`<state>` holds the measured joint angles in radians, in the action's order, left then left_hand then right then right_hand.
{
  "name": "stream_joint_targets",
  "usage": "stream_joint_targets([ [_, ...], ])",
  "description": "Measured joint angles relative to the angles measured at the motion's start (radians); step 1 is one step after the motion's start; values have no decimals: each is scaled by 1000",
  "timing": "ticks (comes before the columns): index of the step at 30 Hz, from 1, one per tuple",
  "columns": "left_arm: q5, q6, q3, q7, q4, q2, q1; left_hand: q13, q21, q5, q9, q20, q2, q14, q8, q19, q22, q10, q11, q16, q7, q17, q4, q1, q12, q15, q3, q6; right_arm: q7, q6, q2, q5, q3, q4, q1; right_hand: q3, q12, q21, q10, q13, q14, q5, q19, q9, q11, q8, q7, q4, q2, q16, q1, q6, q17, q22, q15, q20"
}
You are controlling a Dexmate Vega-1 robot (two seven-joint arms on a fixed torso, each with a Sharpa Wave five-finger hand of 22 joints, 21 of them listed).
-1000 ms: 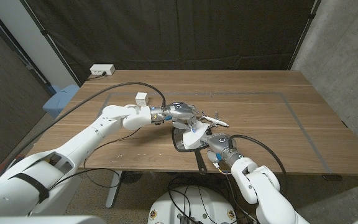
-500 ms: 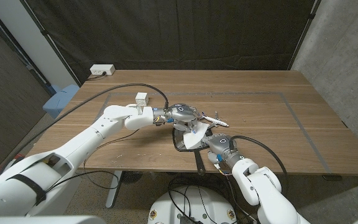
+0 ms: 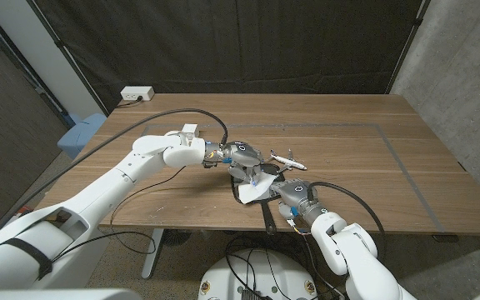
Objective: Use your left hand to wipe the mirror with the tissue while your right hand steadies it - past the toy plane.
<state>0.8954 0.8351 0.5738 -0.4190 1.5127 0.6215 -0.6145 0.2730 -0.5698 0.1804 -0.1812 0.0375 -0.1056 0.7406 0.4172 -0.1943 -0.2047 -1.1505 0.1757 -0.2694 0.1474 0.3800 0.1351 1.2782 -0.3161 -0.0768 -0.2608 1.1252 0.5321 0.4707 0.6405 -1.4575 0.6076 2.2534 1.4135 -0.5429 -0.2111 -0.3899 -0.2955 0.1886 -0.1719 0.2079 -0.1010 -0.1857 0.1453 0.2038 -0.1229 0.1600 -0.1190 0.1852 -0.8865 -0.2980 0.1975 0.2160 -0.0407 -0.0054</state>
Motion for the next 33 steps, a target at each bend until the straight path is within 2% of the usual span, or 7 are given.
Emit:
stream_joint_targets([
  [2,-61,-9,-5,-112,26,5,-1,2,0,0,0,0,0,0,0,0,0,0,0,1,-4,0,0,0,4,0,0,1,0,0,0,-1,0,-2,-2,0,0,0,2,0,0,0,0,0,1,0,0,0,0,0,0,0,0,0,0,0],
  [7,-134,-14,-9,-252,63,11,-2,4,0,0,0,0,0,0,-5,0,0,-4,-2,0,-5,4,0,0,5,0,0,2,0,0,0,-1,1,-4,-3,0,0,0,2,0,0,0,0,0,1,0,0,0,0,0,0,0,0,0,0,0],
  [15,-170,-17,-16,-351,80,6,-2,4,0,-1,0,0,0,10,-8,0,0,-7,-1,-1,-14,9,0,0,8,-2,0,4,-2,0,1,3,0,-5,-4,-9,4,0,-4,-1,0,0,0,0,7,-1,0,-2,0,0,0,0,0,0,0,0],
  [24,-115,-14,-21,-344,54,-15,4,7,-4,-1,0,1,0,18,-15,1,0,-13,-6,-8,-14,23,0,0,5,-11,0,4,-3,-1,6,20,-3,-4,-6,-9,6,0,-2,0,0,0,0,1,9,-4,0,-1,0,0,0,0,0,0,0,0],
  [25,-102,-10,-22,-325,47,-18,5,9,-4,-1,1,4,0,18,-16,4,0,-13,-6,-8,-16,215,0,0,5,-11,0,6,-4,-1,7,23,-4,-4,-6,-9,4,0,-2,0,0,0,0,1,9,-4,0,-1,0,0,0,1,0,0,0,0],
  [26,-89,-10,-21,-315,37,-21,5,28,-4,-6,1,4,8,8,-15,4,0,-25,7,8,-21,647,0,-7,-7,1,0,11,-4,-2,7,26,-5,-3,-7,-9,4,0,-2,0,0,0,0,1,9,-4,0,-1,0,0,0,1,0,0,0,0],
  [33,17,13,-24,-166,-22,-35,13,7,-7,-3,0,4,11,14,-16,11,0,-35,17,2,-21,417,-1,-10,4,2,2,11,-6,-3,13,46,-9,-3,-10,-13,2,0,0,2,0,0,0,2,11,-6,0,3,0,0,0,1,-2,0,0,0],
])
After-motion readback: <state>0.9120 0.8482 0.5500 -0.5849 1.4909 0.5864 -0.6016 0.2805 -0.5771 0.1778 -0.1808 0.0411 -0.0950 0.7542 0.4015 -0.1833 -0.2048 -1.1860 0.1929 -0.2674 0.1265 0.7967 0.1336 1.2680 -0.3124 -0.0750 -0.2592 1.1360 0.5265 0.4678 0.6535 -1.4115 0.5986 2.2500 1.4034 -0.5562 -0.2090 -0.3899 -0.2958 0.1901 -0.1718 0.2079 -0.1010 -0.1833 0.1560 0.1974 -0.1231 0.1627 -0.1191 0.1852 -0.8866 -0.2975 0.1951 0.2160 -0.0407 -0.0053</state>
